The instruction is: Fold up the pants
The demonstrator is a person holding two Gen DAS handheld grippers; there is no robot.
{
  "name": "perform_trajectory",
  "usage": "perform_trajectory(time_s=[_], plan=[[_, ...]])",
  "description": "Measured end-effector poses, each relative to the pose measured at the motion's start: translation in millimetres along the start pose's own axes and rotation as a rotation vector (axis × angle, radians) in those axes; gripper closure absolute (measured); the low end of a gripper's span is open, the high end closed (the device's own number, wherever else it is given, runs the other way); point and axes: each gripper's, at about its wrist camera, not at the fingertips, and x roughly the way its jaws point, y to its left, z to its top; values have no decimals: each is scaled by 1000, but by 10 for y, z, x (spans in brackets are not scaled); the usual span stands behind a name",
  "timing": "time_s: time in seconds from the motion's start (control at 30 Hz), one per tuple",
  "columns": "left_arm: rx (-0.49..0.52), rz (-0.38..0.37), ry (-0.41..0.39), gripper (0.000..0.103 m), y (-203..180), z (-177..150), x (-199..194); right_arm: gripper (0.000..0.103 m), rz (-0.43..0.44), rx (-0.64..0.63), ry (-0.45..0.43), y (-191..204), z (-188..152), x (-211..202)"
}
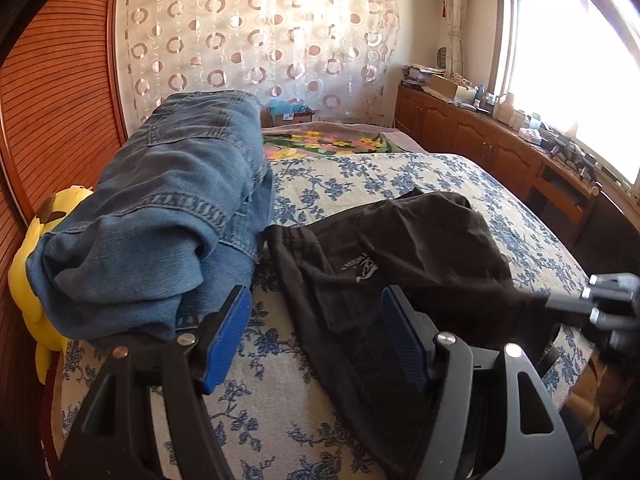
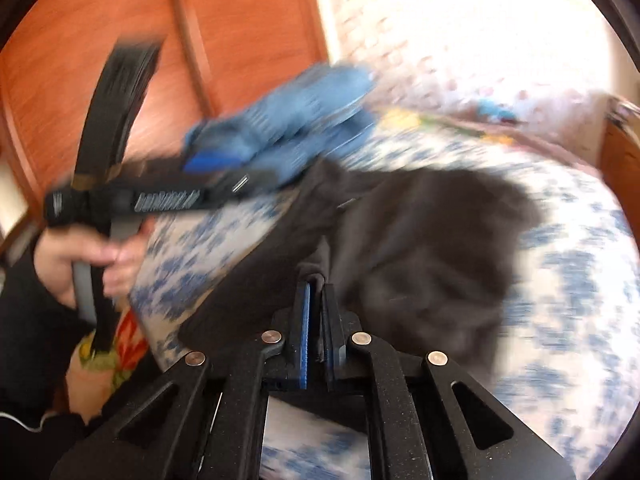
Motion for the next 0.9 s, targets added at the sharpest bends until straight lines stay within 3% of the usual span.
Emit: perform_trajectory(time_s=[0.17, 0.37, 0.53, 0.9], plan=[[33, -29, 3, 36, -213, 81, 53, 100, -152, 131, -66, -732, -27, -495], [85, -77, 20, 36, -550, 179, 166, 100, -338, 276, -41, -1426, -483, -917], [126, -114, 47, 36, -851, 263, 316, 100, -372, 328, -10, -1572, -835, -1042], [217, -187, 95, 36, -1507, 608, 704, 100, -346, 363, -35, -1522, -1027, -1099]])
